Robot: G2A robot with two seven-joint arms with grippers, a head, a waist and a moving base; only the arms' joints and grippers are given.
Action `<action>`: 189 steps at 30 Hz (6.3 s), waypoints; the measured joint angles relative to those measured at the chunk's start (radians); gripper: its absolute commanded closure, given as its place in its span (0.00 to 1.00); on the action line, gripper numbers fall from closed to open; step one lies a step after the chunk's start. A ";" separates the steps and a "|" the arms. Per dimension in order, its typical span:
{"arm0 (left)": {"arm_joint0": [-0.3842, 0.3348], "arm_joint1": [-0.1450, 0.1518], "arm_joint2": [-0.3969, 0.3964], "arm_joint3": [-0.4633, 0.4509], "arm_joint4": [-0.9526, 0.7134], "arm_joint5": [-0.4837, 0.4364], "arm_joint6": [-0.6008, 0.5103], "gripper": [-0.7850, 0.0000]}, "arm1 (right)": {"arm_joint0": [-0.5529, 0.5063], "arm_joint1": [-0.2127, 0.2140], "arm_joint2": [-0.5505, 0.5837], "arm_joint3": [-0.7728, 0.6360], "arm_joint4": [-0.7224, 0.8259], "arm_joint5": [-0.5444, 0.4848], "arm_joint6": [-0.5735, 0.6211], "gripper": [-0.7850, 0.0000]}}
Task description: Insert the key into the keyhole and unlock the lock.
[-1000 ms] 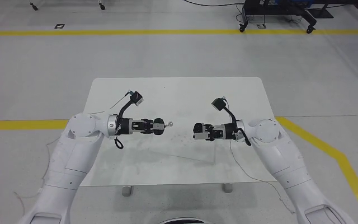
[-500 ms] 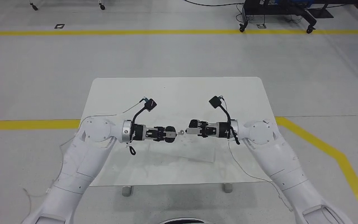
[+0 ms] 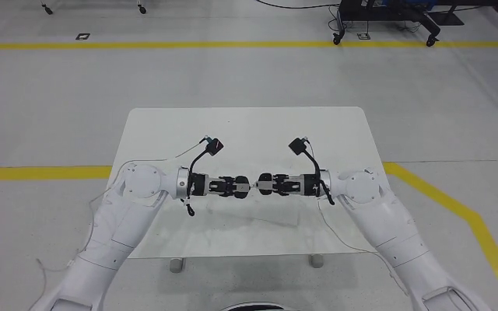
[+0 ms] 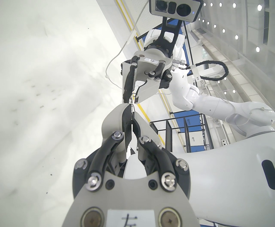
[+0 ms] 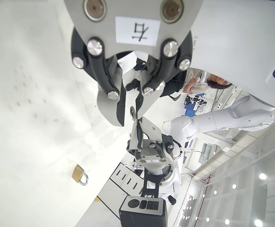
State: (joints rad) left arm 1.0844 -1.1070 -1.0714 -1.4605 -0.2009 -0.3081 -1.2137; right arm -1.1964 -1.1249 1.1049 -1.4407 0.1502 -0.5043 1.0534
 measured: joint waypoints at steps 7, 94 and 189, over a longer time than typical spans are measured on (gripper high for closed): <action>-0.015 0.001 0.009 0.008 0.000 0.007 0.001 1.00 | 0.002 0.003 -0.011 -0.003 0.000 0.015 0.010 1.00; 0.099 0.159 -0.348 -0.054 0.975 -0.395 0.294 0.00 | -0.058 0.054 0.114 -0.039 0.103 -0.078 0.051 1.00; -0.062 0.193 0.054 0.080 1.426 -0.704 0.821 1.00 | -0.058 0.054 0.114 -0.039 0.103 -0.078 0.051 1.00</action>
State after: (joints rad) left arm 1.0226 -0.9144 -1.0174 -1.3810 1.2253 -1.0123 -0.3931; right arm -1.2547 -1.0705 1.2186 -1.4802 0.2534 -0.5828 1.1045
